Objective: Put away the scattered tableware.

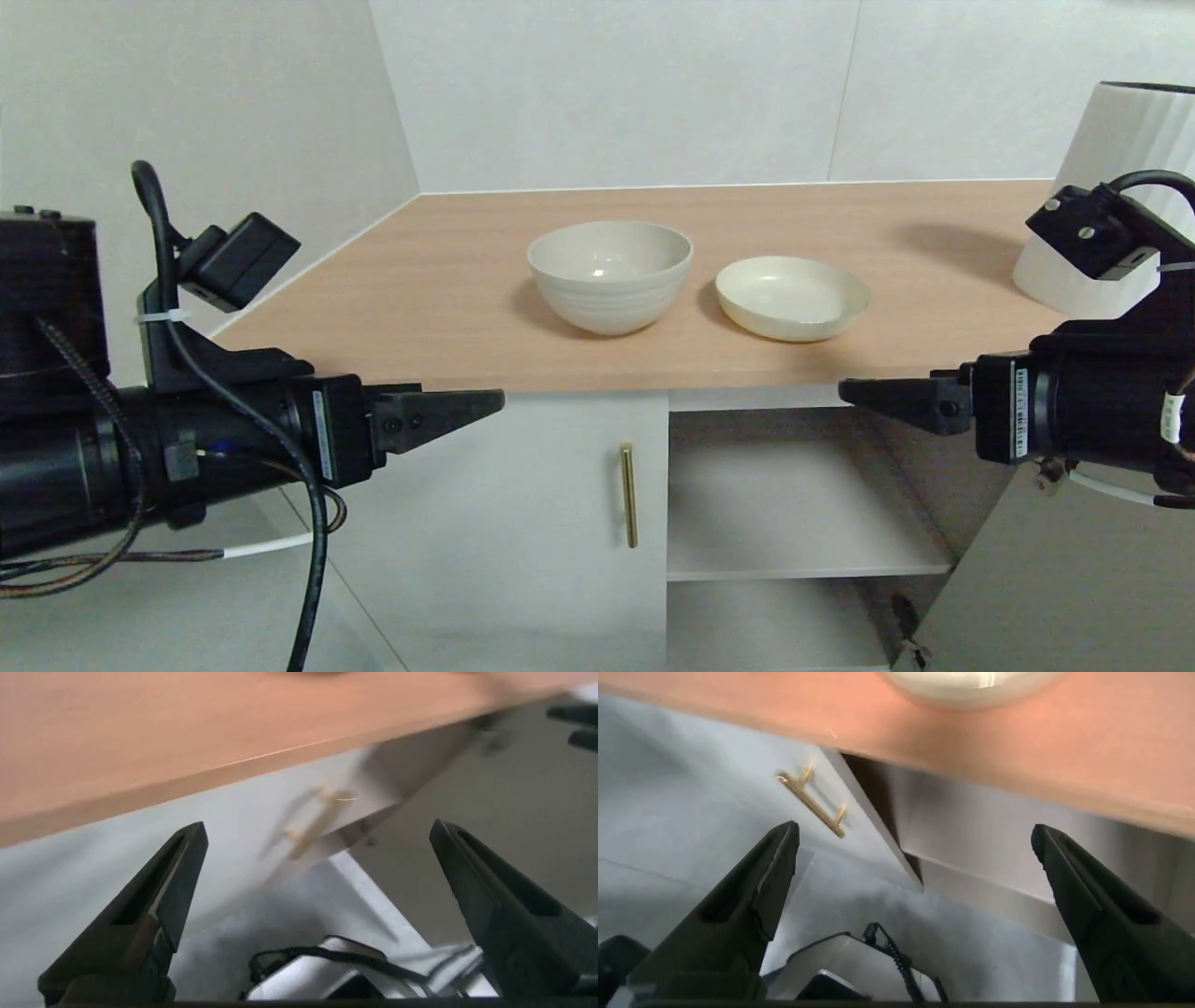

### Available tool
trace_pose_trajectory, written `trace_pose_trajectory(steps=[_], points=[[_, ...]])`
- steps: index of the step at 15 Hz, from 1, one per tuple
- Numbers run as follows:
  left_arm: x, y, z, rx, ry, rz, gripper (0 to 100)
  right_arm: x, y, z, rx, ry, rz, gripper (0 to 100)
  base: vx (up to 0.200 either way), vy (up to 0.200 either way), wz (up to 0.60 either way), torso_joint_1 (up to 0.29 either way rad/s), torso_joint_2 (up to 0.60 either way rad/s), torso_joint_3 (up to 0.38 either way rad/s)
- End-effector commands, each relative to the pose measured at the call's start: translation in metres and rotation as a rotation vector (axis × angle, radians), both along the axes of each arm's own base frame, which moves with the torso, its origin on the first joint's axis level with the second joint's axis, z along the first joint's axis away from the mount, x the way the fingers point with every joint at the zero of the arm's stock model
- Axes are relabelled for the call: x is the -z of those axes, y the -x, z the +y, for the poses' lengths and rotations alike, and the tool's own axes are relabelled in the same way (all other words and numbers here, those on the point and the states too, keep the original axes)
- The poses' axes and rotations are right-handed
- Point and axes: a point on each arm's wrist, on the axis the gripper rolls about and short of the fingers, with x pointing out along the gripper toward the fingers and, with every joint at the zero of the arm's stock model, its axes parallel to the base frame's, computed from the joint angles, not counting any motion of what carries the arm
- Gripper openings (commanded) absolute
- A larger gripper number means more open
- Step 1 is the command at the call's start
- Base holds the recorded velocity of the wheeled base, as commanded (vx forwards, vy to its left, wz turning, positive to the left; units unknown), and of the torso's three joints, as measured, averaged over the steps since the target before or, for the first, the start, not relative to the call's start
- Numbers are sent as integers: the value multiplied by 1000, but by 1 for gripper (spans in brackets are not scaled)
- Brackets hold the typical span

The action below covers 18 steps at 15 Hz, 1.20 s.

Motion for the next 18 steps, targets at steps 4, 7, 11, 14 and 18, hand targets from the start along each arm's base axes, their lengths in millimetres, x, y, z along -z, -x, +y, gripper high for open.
trace_pose_trajectory(steps=[4,7,11,14,18], points=[[3,-3,-1,-2,-5,13,100,1,0,0,3,1,2,100,0,0,0,165,-474,-297],[3,-3,-1,0,-5,13,100,1,-1,0,2,4,4,100,0,0,0,180,-474,-287],[5,-6,-3,1,-13,20,100,7,-9,6,-7,39,8,100,0,0,0,87,-217,-128],[-7,-31,-13,-7,-12,12,100,15,-46,18,38,66,25,100,0,0,0,0,0,0],[-18,-59,-16,-52,-73,162,100,13,-66,15,86,61,28,100,0,0,0,0,0,0]])
